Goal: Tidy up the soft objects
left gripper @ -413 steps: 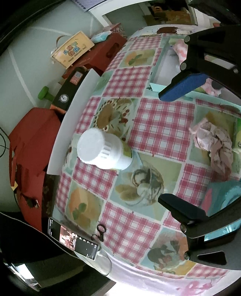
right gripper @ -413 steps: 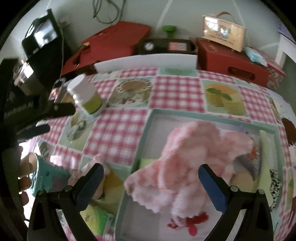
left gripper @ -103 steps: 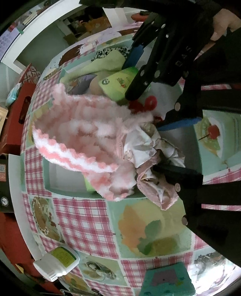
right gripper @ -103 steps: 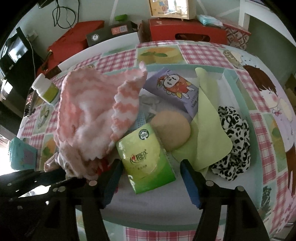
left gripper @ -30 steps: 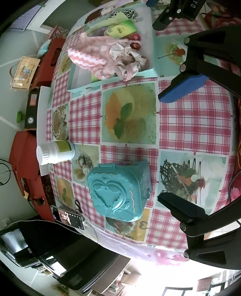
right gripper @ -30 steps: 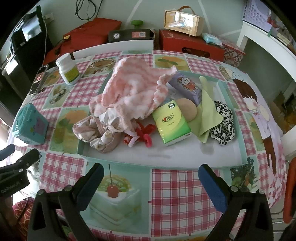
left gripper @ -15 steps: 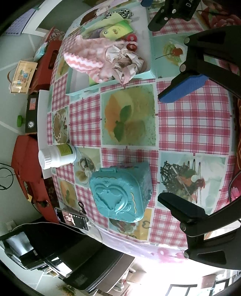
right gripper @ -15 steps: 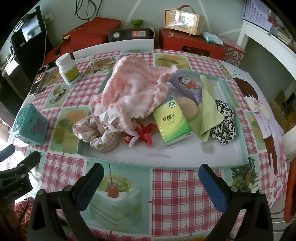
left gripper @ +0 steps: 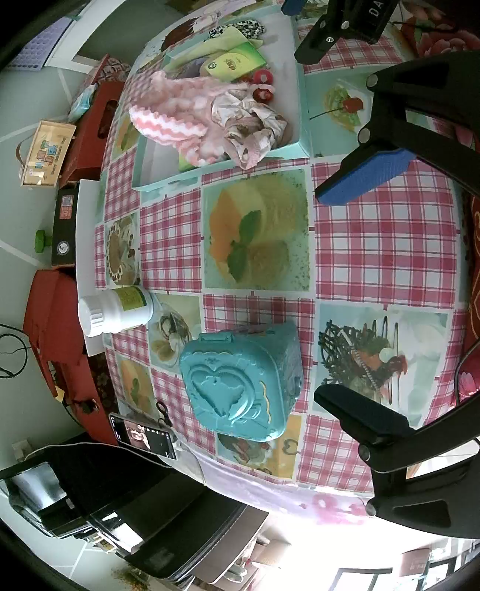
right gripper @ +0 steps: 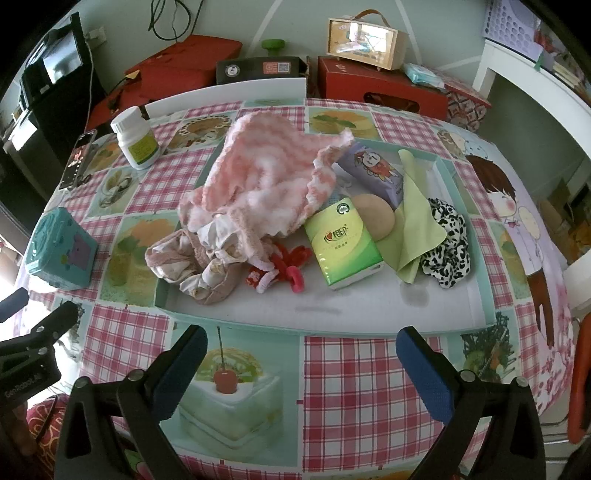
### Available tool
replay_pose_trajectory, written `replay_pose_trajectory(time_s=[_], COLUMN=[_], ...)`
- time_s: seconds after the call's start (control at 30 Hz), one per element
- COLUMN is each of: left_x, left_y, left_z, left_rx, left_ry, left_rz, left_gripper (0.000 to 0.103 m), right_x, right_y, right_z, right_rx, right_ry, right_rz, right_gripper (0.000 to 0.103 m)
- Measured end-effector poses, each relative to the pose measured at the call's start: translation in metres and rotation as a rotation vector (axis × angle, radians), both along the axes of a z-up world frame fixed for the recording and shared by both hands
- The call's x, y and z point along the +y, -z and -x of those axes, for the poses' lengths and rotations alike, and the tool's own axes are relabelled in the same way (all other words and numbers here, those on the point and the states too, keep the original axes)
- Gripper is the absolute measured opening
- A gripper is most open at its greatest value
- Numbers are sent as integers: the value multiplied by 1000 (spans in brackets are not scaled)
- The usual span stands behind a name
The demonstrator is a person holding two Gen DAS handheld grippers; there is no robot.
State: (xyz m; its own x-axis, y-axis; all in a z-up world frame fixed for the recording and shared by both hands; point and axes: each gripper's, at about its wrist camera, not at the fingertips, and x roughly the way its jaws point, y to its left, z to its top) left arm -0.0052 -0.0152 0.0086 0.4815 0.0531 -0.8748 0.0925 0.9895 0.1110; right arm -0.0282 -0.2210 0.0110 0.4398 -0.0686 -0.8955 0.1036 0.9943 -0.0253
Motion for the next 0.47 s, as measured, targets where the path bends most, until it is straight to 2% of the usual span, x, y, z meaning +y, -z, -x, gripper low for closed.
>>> replay_pose_trajectory(time_s=[0.47], left_x=[0], left_y=[-3], left_z=[1], left_rx=[-11], left_ry=[9], left_rz=[11], left_gripper=[97], right_x=[0], right_y=[0], right_z=[0], right_rx=[0], right_ry=[0], right_rz=[1], right_gripper=[103])
